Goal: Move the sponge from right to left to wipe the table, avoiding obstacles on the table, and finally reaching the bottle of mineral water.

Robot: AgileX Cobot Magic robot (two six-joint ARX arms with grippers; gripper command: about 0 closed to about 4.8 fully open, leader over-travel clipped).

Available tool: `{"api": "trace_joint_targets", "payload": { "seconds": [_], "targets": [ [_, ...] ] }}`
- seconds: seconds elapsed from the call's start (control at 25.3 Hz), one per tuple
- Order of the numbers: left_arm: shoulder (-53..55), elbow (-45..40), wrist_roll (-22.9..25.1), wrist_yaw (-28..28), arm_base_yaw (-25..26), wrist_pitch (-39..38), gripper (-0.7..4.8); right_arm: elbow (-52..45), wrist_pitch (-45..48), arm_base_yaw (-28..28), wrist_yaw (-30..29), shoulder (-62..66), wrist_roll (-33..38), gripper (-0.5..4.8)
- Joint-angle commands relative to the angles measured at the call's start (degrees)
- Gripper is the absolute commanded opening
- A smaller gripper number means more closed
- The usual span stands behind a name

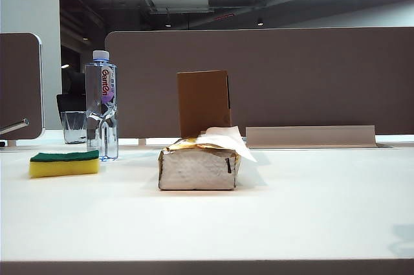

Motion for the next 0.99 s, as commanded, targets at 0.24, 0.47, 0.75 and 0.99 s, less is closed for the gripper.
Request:
{"api": "trace_joint_targets", "payload": {
  "seconds": [0.24, 0.47, 0.75, 0.99],
  "targets": [
    [0.1, 0.2, 0.3, -0.2, 0.1, 3.1, -0.06, -0.1, 0.2, 0.0, 0.1, 0.0, -0.1, -0.06],
    [0.1, 0.2, 0.3, 0.0, 0.0, 8.4, -0.06, -0.1, 6.5, 0.0, 0.1, 0.0, -0.2, -0.06],
    [0.1, 0.3, 0.3, 0.0, 0.0, 10.3, -0.06, -0.1, 11.7, 0.0, 0.1, 0.0, -0.1, -0.06],
    [0.1, 0.3, 0.3, 0.0, 0.0, 13.5, -0.06, -0.1, 10.0, 0.0, 0.1, 0.0, -0.1, -0.06]
  ]
}}
